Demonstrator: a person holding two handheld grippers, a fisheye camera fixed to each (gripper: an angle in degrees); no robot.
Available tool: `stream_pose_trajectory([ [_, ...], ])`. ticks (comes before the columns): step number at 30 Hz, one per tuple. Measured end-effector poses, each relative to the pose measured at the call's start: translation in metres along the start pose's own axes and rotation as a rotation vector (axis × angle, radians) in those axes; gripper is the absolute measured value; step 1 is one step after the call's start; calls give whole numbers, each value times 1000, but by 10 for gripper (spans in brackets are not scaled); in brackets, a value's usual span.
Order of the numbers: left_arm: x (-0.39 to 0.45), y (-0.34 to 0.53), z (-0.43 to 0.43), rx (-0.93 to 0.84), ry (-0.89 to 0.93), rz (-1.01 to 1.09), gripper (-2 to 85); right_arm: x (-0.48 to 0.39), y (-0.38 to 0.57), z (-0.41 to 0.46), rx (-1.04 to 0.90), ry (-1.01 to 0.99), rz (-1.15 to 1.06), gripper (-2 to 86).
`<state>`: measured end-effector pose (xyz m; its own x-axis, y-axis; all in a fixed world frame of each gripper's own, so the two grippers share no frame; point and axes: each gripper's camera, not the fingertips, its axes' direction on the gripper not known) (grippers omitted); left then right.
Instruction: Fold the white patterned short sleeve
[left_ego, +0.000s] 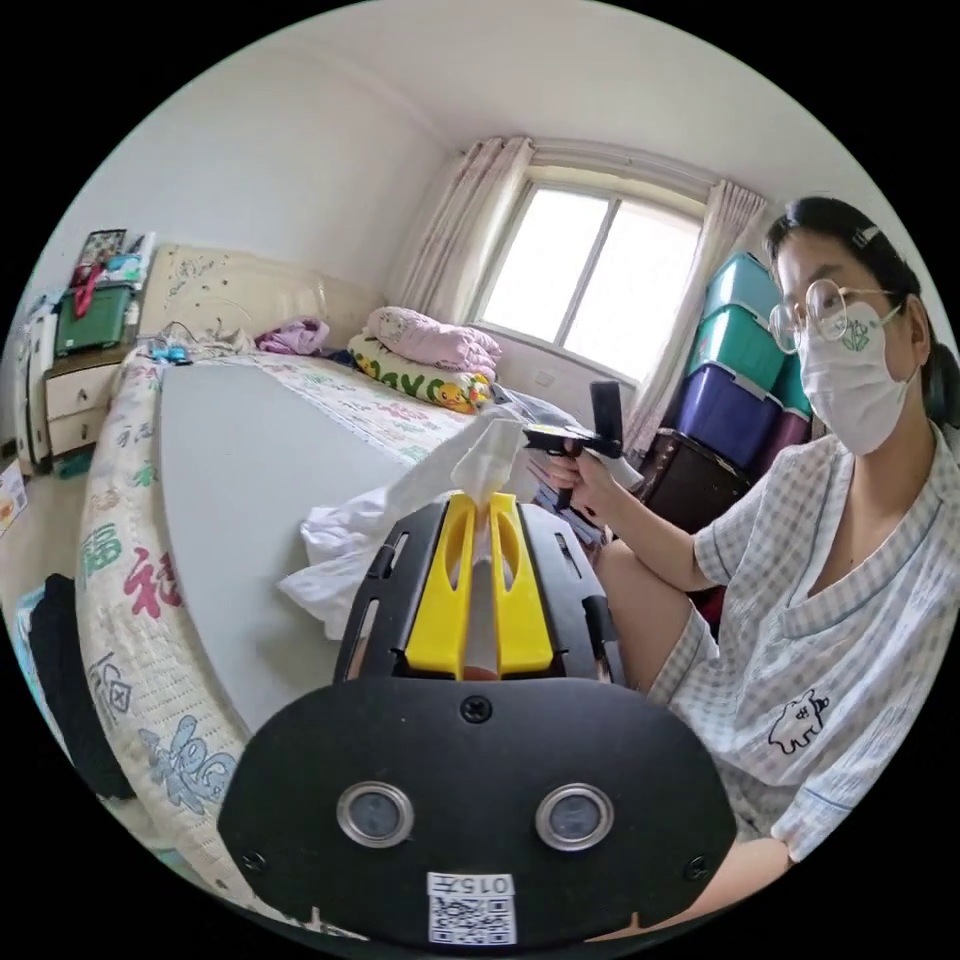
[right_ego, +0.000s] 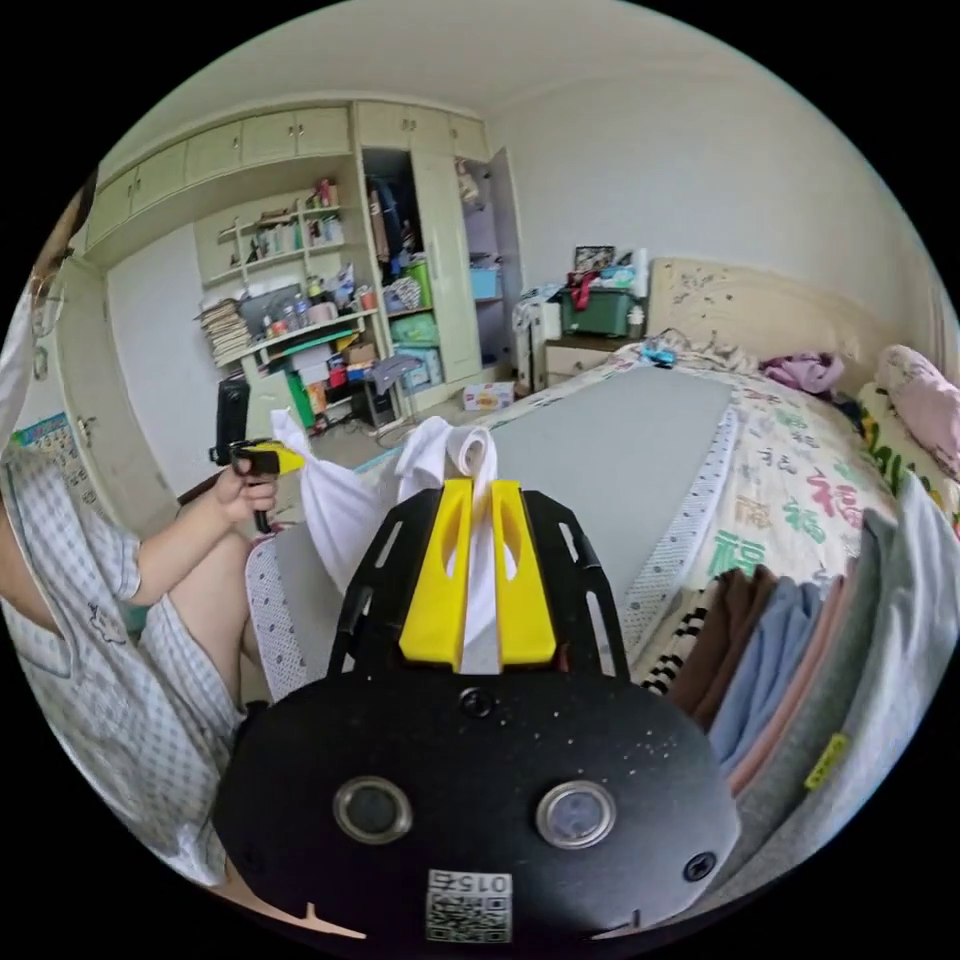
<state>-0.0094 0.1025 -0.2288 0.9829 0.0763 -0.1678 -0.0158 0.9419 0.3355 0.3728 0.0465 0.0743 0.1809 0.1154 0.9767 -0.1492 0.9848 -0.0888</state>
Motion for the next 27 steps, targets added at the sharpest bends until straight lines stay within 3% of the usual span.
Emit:
stream_pose_trajectory([
  [2, 1, 12, -42, 225, -190, -62, 0, 4, -5, -11, 56, 129, 55, 35],
  [5, 3, 30, -77, 423, -303, -133, -2, 16, -13, -22, 149, 184, 167, 32],
  [10, 28, 36, -81, 471, -398, -57, -1, 30, -34, -18, 200, 73, 255, 33],
  [15, 47, 35, -89, 467, -335, -64, 0, 34, -42, -39, 166, -76, 323, 33],
  [19, 59, 37, -102, 261, -203, -199, 1, 9, -1, -66, 91, -58, 383, 26],
  [22, 85, 63, -94, 36, -335, -226, 5, -4, 40, -83, -32, -53, 455, 13],
  [25, 99, 94, -81, -154, -464, -270, 15, -8, 48, -115, 60, -25, 469, 3],
  [27, 104, 109, -78, -183, -496, -329, 28, 1, 34, -139, 83, 16, 462, 1],
])
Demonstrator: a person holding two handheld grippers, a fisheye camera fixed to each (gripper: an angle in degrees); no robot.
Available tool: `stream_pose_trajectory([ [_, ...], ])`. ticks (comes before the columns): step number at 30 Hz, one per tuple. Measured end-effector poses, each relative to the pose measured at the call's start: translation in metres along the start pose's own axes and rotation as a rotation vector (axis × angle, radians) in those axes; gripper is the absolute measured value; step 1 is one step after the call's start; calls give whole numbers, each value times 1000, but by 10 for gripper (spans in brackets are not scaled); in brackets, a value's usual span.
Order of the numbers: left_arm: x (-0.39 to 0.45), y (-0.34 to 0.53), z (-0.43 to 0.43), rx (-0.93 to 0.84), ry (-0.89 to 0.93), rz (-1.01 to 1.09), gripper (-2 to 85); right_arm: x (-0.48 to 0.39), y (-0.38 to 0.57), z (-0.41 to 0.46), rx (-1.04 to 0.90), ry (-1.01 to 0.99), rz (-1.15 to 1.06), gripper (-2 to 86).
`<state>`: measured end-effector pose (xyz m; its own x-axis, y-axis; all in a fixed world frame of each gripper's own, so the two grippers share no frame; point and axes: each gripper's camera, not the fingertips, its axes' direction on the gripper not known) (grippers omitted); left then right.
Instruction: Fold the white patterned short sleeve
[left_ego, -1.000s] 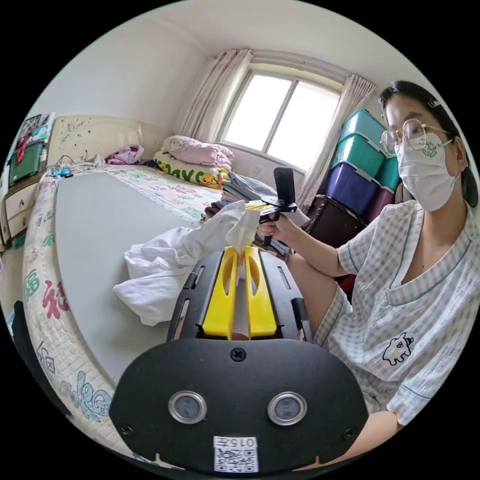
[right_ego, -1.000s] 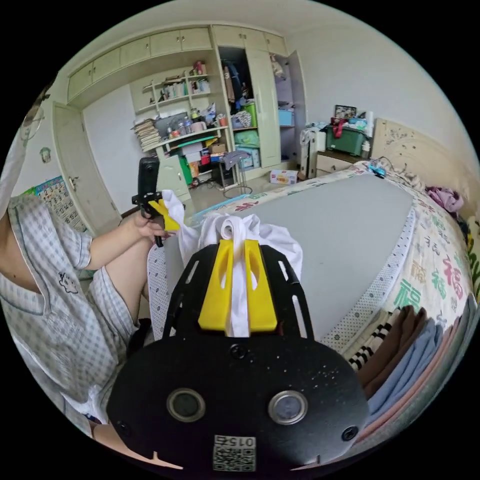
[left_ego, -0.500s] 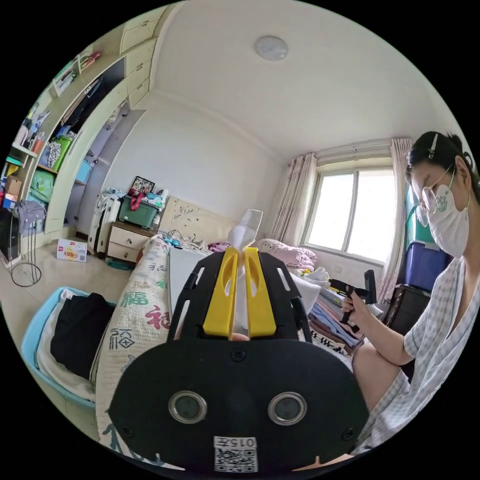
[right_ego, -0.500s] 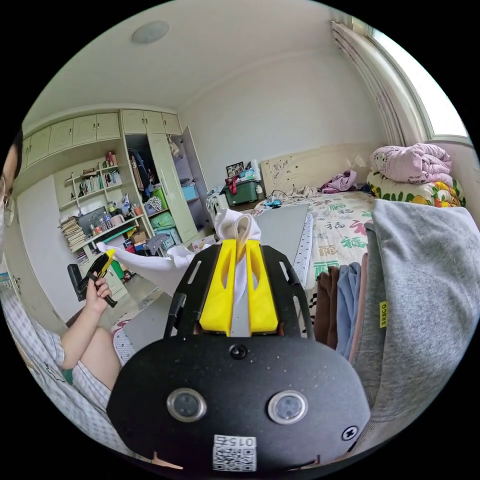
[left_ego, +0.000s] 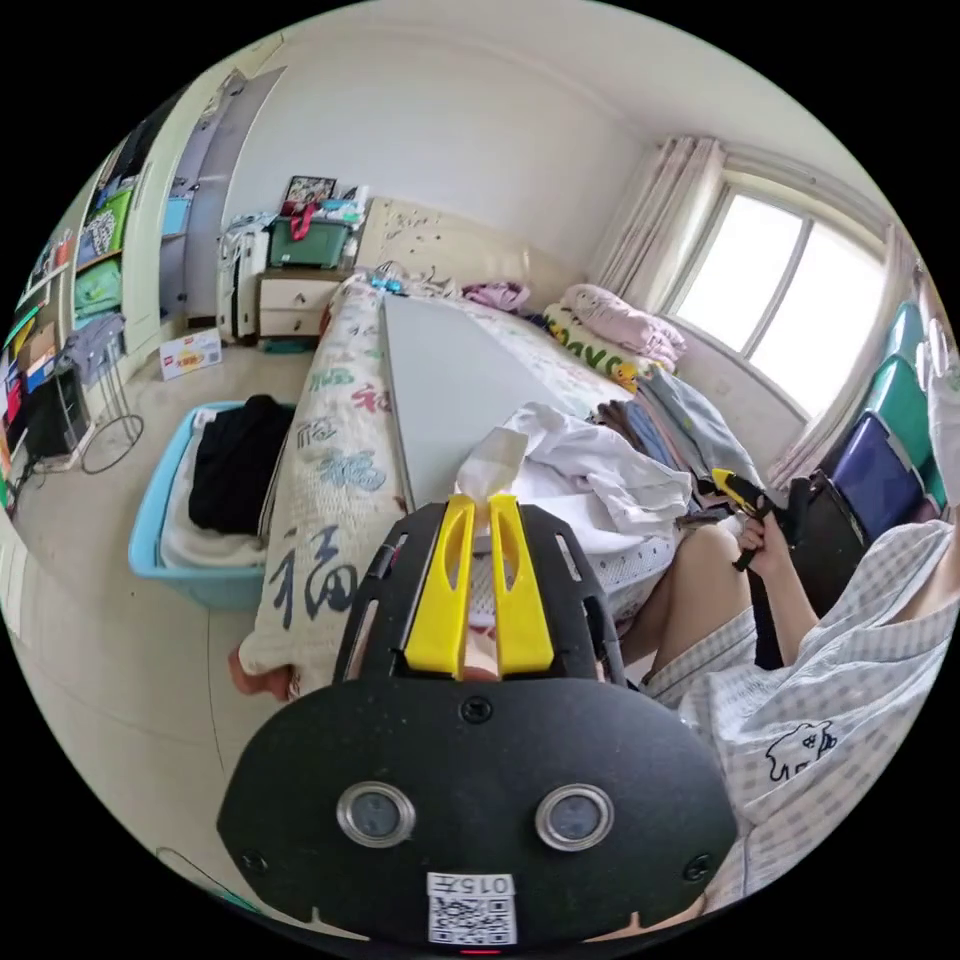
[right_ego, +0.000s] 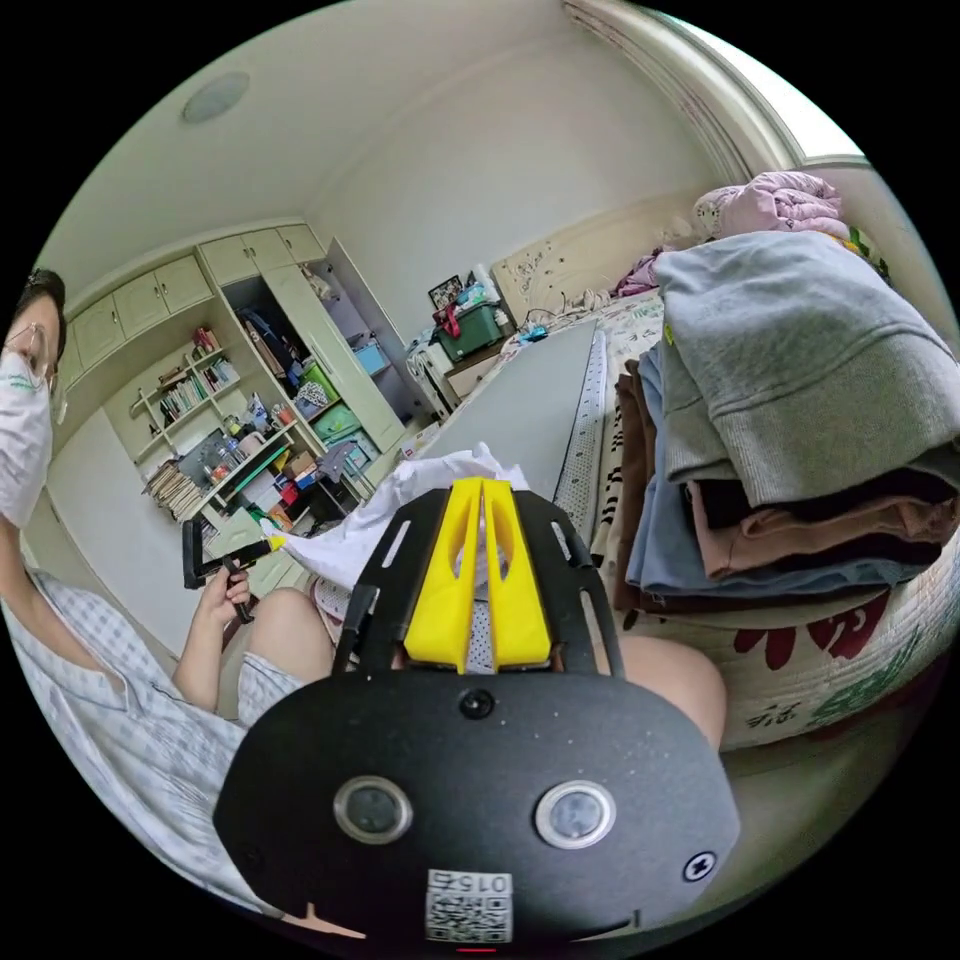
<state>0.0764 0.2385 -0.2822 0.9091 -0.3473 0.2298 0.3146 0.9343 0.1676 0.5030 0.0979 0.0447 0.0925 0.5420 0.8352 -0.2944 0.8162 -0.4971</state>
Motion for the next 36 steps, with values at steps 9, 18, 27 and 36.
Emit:
stream_pose_trajectory([
  [9, 81, 19, 1, 151, -47, 63, 60, -6, -36, 57, -295, -65, -141, 69],
  [18, 203, 11, 146, -103, 253, 385, 96, 42, -29, 110, -379, 51, -24, 52],
  [27, 276, 5, 178, -21, 152, 606, 118, 53, -113, 80, -285, -115, -208, 10],
  [36, 276, -13, 229, -163, 168, 635, 107, 112, -137, 73, -260, -160, -200, -4],
])
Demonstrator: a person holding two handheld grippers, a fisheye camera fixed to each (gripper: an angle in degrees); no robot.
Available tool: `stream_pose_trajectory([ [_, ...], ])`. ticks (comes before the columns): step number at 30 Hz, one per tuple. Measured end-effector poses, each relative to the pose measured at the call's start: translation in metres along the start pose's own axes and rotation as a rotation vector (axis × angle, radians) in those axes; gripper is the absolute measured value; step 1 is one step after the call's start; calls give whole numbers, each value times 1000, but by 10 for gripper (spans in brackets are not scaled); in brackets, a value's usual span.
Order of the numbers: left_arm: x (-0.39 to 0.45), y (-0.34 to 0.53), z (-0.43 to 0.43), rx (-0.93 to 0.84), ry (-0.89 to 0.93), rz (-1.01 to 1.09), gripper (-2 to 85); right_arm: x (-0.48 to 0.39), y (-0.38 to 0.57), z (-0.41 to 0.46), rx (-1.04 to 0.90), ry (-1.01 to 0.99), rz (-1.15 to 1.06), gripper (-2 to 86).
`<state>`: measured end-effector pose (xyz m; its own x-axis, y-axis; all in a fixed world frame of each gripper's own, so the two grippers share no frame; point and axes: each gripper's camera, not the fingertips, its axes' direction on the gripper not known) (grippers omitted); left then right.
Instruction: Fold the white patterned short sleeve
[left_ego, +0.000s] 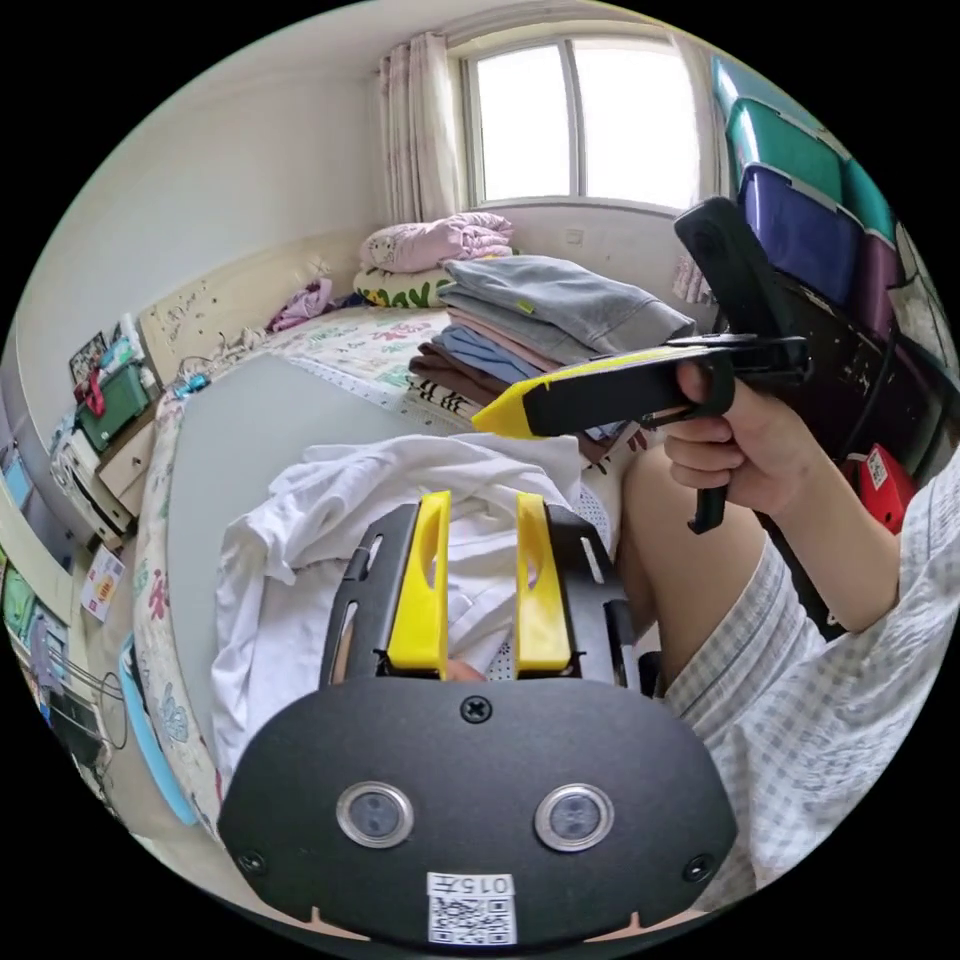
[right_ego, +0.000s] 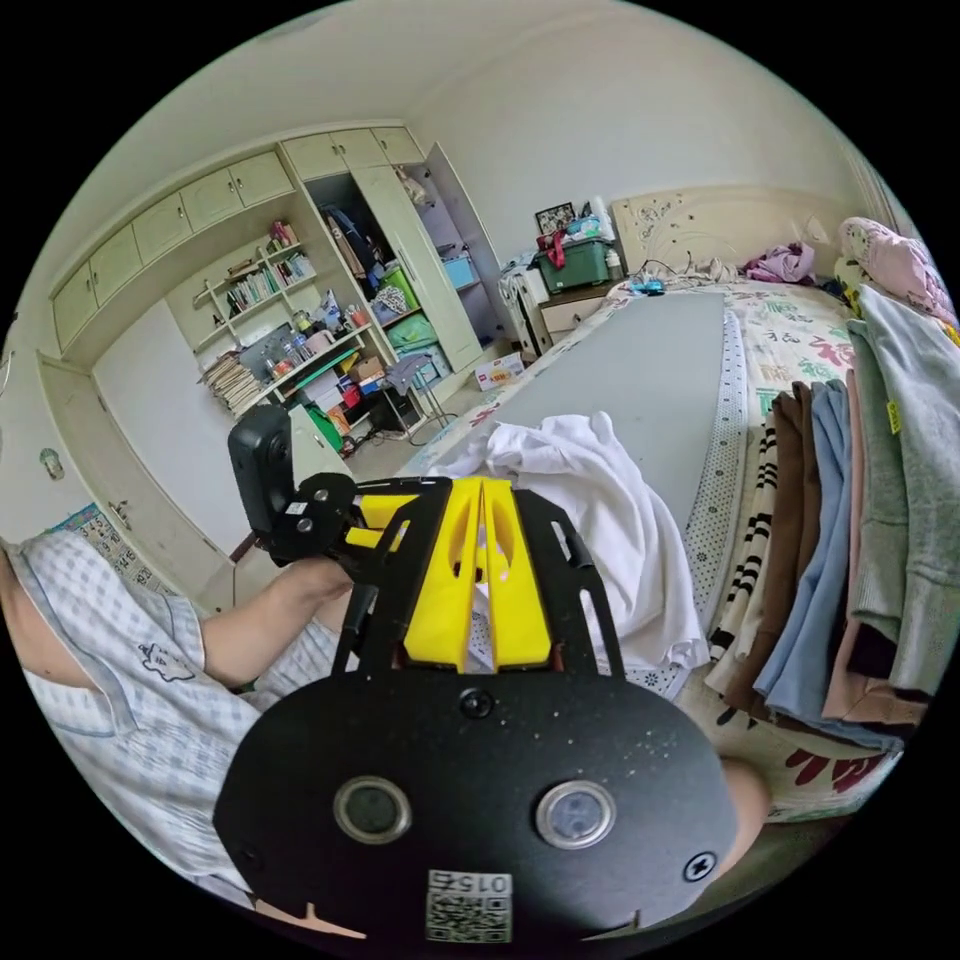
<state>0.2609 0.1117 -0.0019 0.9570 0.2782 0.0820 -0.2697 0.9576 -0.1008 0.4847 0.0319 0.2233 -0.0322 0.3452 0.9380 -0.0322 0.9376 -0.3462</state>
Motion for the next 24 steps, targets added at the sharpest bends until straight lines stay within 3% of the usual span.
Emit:
stream_pose_trajectory([
  [6, 21, 12, 16, 16, 80, 57, 120, 75, 68, -31, 24, 23, 142, -4],
  [12, 14, -3, 57, -98, 30, 37, 55, 133, 108, -43, 14, 43, 223, -3],
  [16, -61, 1, -2, 151, 211, -258, 6, 142, 122, -34, -18, 73, 157, 2],
  [20, -138, 33, -63, 364, 201, -533, -3, 134, 132, 7, -68, 70, -26, 31],
  [24, -168, 62, -85, 431, 179, -625, -4, 119, 140, 76, -232, 129, -253, 77],
])
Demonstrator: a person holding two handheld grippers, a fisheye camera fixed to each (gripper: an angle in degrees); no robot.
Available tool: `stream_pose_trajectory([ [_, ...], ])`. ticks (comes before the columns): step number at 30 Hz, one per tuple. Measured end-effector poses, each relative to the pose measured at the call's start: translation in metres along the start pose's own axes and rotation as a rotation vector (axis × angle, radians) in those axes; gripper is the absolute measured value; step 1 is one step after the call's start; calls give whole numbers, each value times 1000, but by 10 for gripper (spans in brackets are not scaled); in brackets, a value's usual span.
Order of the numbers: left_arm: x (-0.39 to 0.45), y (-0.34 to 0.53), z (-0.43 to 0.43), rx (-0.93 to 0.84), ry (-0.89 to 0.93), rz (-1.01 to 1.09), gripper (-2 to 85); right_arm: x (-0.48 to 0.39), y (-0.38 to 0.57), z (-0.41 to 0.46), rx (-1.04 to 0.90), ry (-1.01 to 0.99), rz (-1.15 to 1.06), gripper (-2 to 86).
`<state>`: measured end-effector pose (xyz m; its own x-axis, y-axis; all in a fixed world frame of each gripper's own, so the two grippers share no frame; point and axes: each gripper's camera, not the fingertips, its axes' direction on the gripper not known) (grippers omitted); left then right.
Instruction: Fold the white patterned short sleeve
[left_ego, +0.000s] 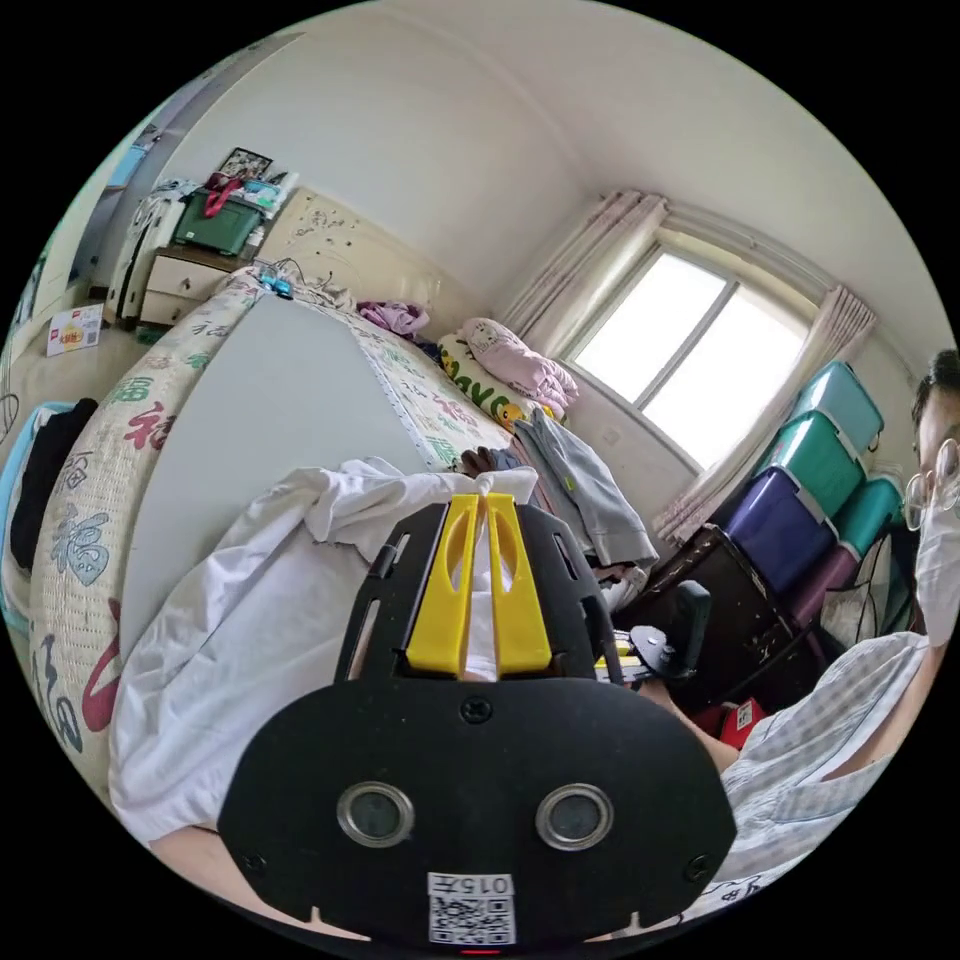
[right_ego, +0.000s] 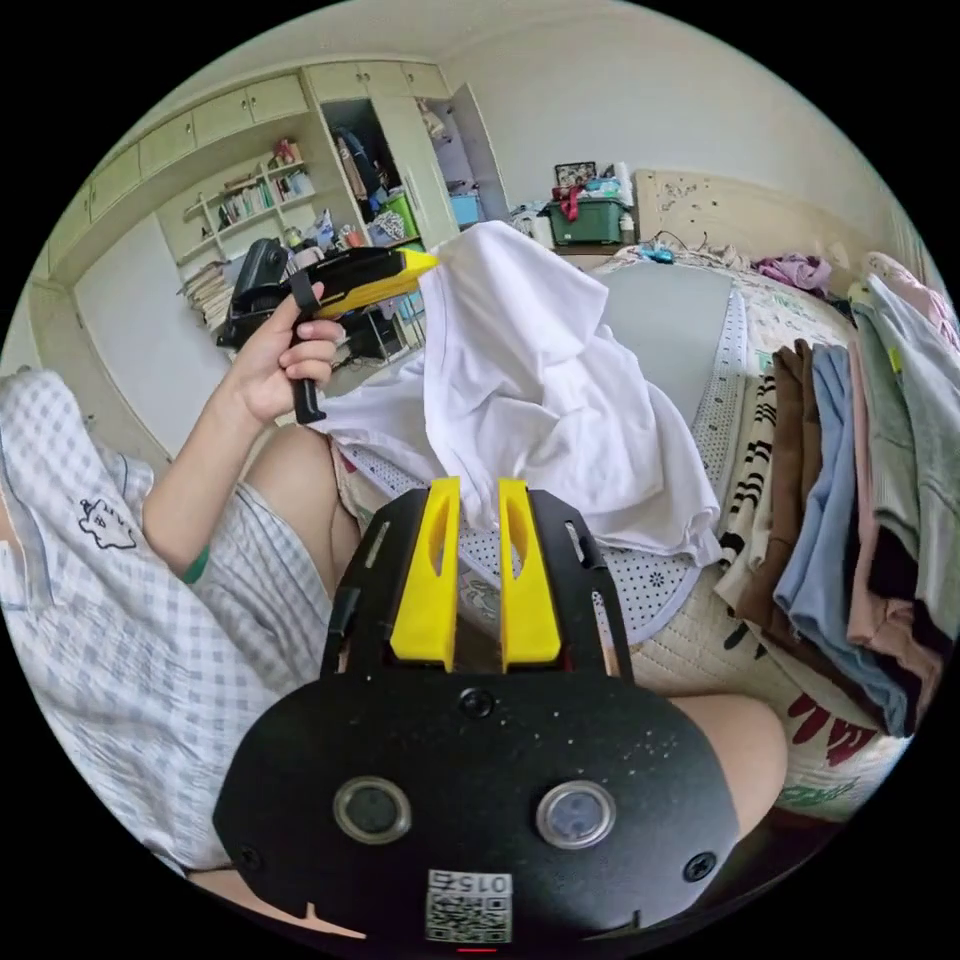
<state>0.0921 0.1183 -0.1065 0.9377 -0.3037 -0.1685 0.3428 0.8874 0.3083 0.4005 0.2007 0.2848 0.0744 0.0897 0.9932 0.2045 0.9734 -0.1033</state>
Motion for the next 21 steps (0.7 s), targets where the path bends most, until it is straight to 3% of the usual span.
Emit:
stream_pose_trajectory([
  [7, -44, 1, -22, 21, 42, -91, -5, -10, 39, 64, -157, 136, -207, 101],
  [21, -100, 4, -37, 20, 94, -199, -5, 3, 78, 117, -192, 242, -233, 72],
])
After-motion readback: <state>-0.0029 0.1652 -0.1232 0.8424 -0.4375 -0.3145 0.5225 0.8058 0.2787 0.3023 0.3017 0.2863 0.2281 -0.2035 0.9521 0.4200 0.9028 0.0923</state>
